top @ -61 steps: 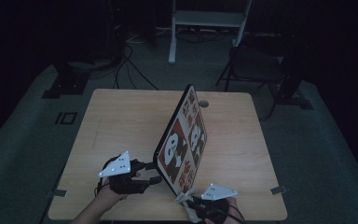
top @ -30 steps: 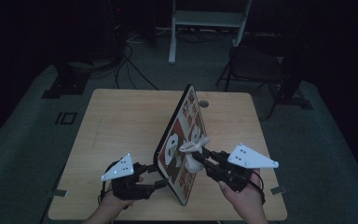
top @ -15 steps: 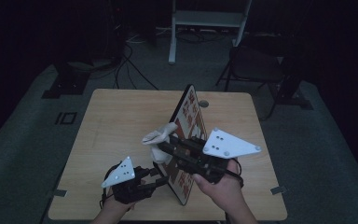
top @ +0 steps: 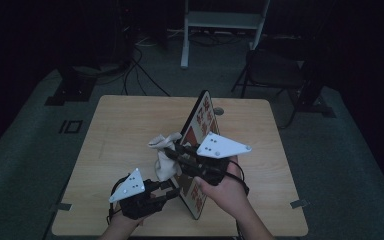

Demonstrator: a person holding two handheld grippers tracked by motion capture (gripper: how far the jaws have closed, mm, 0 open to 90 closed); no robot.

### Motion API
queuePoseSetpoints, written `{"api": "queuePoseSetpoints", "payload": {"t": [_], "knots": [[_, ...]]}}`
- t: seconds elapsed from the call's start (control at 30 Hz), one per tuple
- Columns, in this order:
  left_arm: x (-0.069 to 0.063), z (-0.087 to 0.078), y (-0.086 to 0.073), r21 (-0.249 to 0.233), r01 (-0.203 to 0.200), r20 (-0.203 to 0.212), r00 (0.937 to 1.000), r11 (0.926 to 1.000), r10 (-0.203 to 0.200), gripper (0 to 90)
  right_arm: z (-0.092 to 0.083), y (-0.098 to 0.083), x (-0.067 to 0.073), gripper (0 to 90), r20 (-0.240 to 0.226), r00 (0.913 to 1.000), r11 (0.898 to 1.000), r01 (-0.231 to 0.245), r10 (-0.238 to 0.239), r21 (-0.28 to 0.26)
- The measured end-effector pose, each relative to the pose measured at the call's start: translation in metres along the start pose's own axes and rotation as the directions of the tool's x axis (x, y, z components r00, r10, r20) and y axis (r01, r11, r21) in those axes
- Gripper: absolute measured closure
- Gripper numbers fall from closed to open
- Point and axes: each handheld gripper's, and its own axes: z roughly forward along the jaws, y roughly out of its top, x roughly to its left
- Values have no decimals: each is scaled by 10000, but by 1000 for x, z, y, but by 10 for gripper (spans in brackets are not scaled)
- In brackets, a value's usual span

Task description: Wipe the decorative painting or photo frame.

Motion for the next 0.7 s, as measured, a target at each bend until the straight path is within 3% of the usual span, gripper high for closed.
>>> {"api": "queuePoseSetpoints", "payload": {"t": [0.2, 0.7], "knots": [[1, 0, 0, 19, 25, -110, 9999, 10000, -24, 675, 7, 0, -18, 794, 397, 9989, 9996, -251, 247, 87], [1, -1, 1, 51, -42, -201, 9998, 10000, 43, 680, 19, 4, -53, 796, 1631, 9866, 9997, -127, 91, 211]]}}
